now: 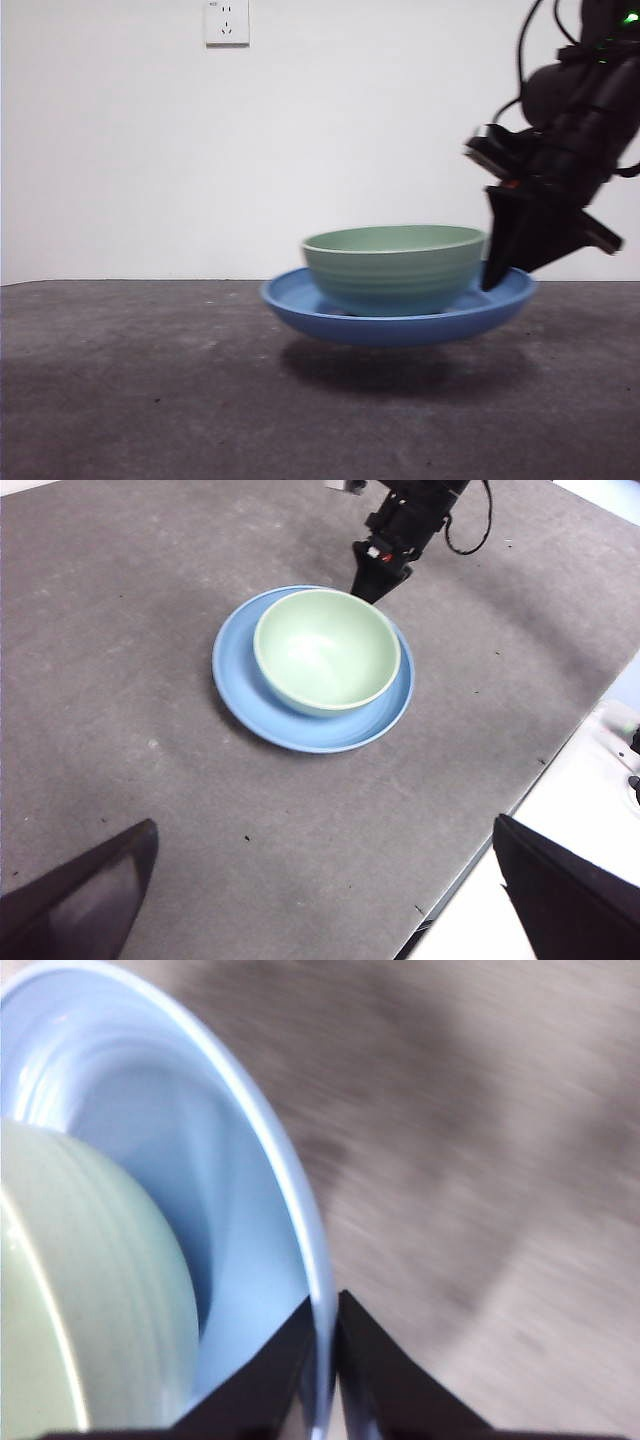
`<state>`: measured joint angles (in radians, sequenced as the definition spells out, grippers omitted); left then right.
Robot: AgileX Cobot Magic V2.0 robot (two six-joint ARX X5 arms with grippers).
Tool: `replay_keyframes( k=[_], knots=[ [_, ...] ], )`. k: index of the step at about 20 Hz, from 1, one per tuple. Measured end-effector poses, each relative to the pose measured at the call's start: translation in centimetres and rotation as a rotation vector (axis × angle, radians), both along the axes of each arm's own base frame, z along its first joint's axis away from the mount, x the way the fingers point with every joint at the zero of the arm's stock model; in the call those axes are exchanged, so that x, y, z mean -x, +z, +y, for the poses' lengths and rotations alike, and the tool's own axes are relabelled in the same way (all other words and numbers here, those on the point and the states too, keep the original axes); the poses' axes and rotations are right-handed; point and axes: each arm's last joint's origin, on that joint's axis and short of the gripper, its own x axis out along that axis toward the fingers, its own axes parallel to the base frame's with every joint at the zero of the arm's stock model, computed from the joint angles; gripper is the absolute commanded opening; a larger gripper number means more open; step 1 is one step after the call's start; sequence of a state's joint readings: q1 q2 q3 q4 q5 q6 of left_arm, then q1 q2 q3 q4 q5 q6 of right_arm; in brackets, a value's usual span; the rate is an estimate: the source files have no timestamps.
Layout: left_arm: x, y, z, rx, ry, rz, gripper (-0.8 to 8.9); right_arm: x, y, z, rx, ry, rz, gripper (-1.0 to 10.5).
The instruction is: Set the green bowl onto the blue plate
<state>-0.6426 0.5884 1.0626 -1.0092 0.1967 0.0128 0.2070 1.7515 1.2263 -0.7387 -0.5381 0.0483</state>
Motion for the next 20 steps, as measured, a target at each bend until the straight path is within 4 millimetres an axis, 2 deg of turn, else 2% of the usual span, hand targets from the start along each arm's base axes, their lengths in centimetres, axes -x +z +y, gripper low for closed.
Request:
replay_keyframes(
  k=[3, 7, 11, 13, 17, 20],
  knots=[
    [0.0, 0.0, 0.0, 0.0, 0.0, 0.0, 6.61, 0.2, -0.3, 3.2, -0.032, 0.04, -0.004, 0.1],
    [0.0, 0.0, 0.0, 0.0, 0.0, 0.0, 6.6, 0.1, -2.2, 6.0, -0.058, 0.062, 0.04, 0.1],
    [0.0, 0.0, 0.0, 0.0, 0.0, 0.0, 6.6, -0.3, -4.0, 6.5, -0.042, 0.042, 0.09, 0.1],
    [0.0, 0.0, 0.0, 0.0, 0.0, 0.0, 6.61, -0.5, -4.1, 6.4, -0.04, 0.038, 0.079, 0.1],
    [0.0, 0.0, 0.0, 0.0, 0.0, 0.0, 6.6, -0.5, -4.1, 6.5, -0.035, 0.03, 0.076, 1.5],
    [0.0, 0.0, 0.0, 0.0, 0.0, 0.0, 6.6, -0.6, -4.1, 6.5, -0.039, 0.03, 0.068, 1.7]
  ],
)
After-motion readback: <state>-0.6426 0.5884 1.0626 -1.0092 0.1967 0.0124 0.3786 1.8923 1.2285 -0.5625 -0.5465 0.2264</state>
